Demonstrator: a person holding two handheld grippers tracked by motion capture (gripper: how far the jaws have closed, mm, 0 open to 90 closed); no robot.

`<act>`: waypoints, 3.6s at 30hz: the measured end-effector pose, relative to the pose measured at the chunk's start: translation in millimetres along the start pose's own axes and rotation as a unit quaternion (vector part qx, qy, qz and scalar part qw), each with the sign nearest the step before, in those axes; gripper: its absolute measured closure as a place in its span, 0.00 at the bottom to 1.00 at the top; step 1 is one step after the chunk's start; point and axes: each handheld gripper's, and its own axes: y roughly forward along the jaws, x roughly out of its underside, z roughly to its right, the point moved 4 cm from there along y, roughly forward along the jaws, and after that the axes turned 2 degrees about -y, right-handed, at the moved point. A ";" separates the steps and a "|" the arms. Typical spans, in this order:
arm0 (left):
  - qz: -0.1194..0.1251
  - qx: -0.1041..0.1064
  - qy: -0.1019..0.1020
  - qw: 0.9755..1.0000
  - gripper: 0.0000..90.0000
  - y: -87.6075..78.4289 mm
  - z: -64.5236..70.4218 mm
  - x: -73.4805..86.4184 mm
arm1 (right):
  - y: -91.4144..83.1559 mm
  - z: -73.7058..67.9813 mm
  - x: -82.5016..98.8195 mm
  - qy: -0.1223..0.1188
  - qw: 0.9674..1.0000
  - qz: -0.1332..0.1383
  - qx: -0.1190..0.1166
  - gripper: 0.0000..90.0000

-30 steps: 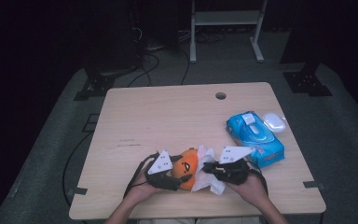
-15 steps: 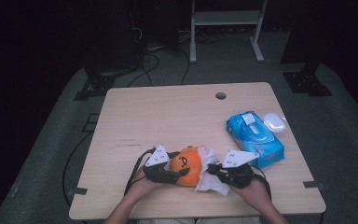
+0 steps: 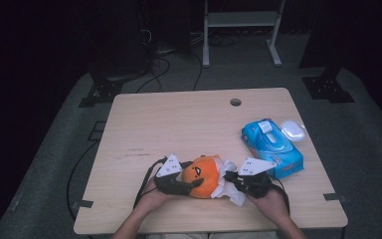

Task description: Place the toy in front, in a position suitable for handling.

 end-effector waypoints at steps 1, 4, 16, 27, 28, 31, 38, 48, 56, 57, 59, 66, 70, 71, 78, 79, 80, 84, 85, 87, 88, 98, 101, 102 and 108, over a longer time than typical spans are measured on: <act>0.000 0.000 -0.001 1.000 0.33 0.5 -0.6 0.0 | 1.3 -7.3 -4.4 -0.002 1.000 0.010 -0.018 0.95; 0.000 -0.003 -0.004 1.000 0.33 1.5 -1.4 -0.8 | 6.5 -15.3 -10.0 -0.027 1.000 0.005 -0.013 0.95; 0.003 -0.002 -0.003 1.000 0.32 2.9 -2.7 -1.3 | 5.8 -7.9 -7.4 -0.004 1.000 0.019 -0.021 0.94; -0.017 0.014 -0.002 1.000 0.20 -6.0 2.0 -0.7 | 5.0 11.3 5.5 0.058 0.998 0.022 -0.008 0.95; -0.017 0.014 -0.002 1.000 0.23 -6.0 2.0 -0.7 | 5.7 7.3 2.8 0.048 0.999 0.021 -0.004 0.95; -0.017 0.010 0.001 1.000 0.27 -3.9 0.9 -2.8 | 6.9 -6.0 -5.9 0.033 0.998 0.039 -0.021 0.94; -0.025 0.007 -0.003 1.000 0.29 -4.2 -0.4 0.0 | 9.0 -7.5 -11.8 0.024 0.998 0.047 -0.021 0.94; -0.011 0.010 -0.024 1.000 0.22 2.8 3.1 -4.0 | 4.9 16.2 4.3 0.071 0.997 0.044 0.002 0.94; -0.017 -0.004 0.014 1.000 0.35 3.5 15.9 -9.1 | 11.2 -17.3 -20.9 0.004 0.998 0.056 -0.017 0.94; -0.017 -0.001 0.013 1.000 0.35 3.5 15.0 -8.8 | 10.7 -13.8 -20.4 0.008 0.998 0.058 -0.015 0.94; -0.015 0.000 0.013 1.000 0.36 4.1 13.9 -8.7 | 8.0 -3.3 -17.9 0.023 0.998 0.062 -0.001 0.94; -0.009 0.013 -0.005 1.000 0.31 5.0 13.1 -8.6 | 6.7 28.8 5.6 0.059 0.997 0.047 0.033 0.94; 0.007 0.027 -0.075 0.997 0.22 5.8 6.3 -8.2 | 5.6 15.4 0.5 0.054 0.997 0.050 0.009 0.94; 0.005 0.026 -0.068 0.997 0.26 4.3 4.0 -6.9 | 5.7 10.5 -3.0 0.045 0.998 0.053 0.005 0.94; -0.007 0.003 0.042 0.999 0.38 6.9 23.9 -11.7 | 6.6 -12.3 -23.4 0.012 0.997 0.068 -0.021 0.94; -0.014 -0.002 0.085 0.996 0.39 8.8 31.4 -11.7 | 6.2 -14.7 -25.5 0.005 0.997 0.072 -0.022 0.94; -0.014 -0.002 0.085 0.996 0.39 8.8 31.4 -11.7 | 5.2 -15.1 -26.1 0.004 0.997 0.072 -0.021 0.94; -0.011 -0.001 0.098 0.995 0.39 8.7 33.8 -10.7 | -0.2 3.9 -23.0 0.024 0.997 0.070 0.009 0.94; -0.009 0.000 0.094 0.996 0.39 9.0 33.6 -10.8 | -0.8 8.5 -20.2 0.033 0.997 0.068 0.015 0.94; -0.007 0.000 0.088 0.996 0.37 9.1 32.7 -11.2 | -0.6 15.6 -14.6 0.042 0.997 0.062 0.018 0.94; 0.003 0.000 0.058 0.998 0.24 10.1 30.4 -12.7 | 0.6 20.3 -6.4 0.056 0.997 0.056 0.014 0.94; -0.011 0.012 0.003 1.000 0.28 13.7 26.5 -10.6 | -2.5 11.3 -10.0 0.032 0.998 0.051 0.010 0.94; -0.017 -0.003 0.066 0.998 0.32 13.4 36.4 -11.6 | -3.3 0.0 -20.3 0.019 0.997 0.068 -0.007 0.94; -0.021 -0.006 0.087 0.996 0.33 13.6 39.1 -11.8 | -2.9 -10.5 -27.7 0.007 0.997 0.075 -0.022 0.94; -0.019 -0.011 0.131 0.991 0.36 14.3 45.0 -11.2 | -2.7 -10.5 -32.3 -0.010 0.998 0.065 -0.013 0.94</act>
